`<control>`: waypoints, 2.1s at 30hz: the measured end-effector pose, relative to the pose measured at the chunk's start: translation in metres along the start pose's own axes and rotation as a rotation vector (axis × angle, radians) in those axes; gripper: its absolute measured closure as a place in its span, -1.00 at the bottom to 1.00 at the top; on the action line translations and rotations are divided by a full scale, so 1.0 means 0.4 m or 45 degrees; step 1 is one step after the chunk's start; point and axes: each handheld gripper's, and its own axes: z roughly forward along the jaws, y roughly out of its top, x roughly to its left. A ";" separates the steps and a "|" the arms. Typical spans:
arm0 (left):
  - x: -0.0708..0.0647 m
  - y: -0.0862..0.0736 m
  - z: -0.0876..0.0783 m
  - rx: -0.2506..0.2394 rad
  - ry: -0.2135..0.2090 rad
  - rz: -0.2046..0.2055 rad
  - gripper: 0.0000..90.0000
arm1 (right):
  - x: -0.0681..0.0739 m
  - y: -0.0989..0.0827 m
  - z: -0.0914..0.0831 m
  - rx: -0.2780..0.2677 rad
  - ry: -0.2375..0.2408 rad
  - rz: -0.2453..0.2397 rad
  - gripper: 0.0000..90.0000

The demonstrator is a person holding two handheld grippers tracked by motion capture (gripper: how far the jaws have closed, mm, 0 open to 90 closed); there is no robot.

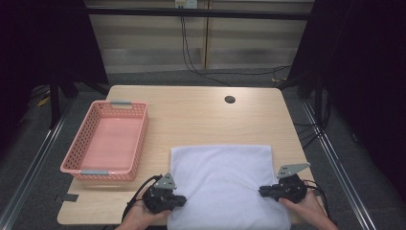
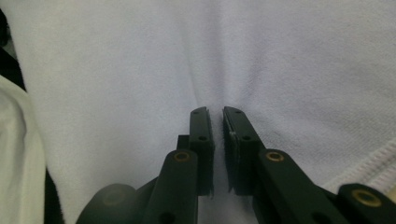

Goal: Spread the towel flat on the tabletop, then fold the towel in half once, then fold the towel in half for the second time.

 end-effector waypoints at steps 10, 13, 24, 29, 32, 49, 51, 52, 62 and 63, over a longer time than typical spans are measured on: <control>0.030 0.027 -0.040 -0.091 -0.008 -0.034 0.63 | 0.010 0.012 -0.029 -0.061 -0.016 -0.017 0.62; 0.070 0.057 -0.037 -0.116 0.005 -0.062 0.53 | -0.010 0.039 -0.048 -0.127 -0.064 -0.004 0.51; 0.195 0.155 0.006 -0.165 0.135 -0.104 0.39 | -0.169 0.153 -0.058 -0.244 -0.263 0.049 0.33; 0.248 0.149 0.017 -0.168 0.173 -0.172 0.39 | -0.240 0.163 -0.030 -0.209 -0.302 0.096 0.28; 0.265 0.152 0.011 -0.158 0.189 -0.184 0.36 | -0.267 0.161 -0.013 -0.192 -0.285 0.119 0.21; 0.303 0.173 0.018 -0.153 0.274 -0.250 -0.04 | -0.292 0.121 0.035 -0.102 -0.262 0.135 0.67; 0.311 0.170 0.020 -0.155 0.269 -0.253 -0.10 | -0.289 0.116 0.030 -0.100 -0.246 0.136 0.82; 0.314 0.169 0.022 -0.152 0.280 -0.253 -0.10 | -0.287 0.115 0.029 -0.096 -0.245 0.141 0.85; 0.338 0.147 0.036 -0.100 0.273 -0.241 0.04 | -0.292 0.112 0.029 -0.105 -0.233 0.155 0.86; 0.336 0.145 0.040 -0.105 0.273 -0.232 0.06 | -0.292 0.112 0.029 -0.106 -0.233 0.156 0.86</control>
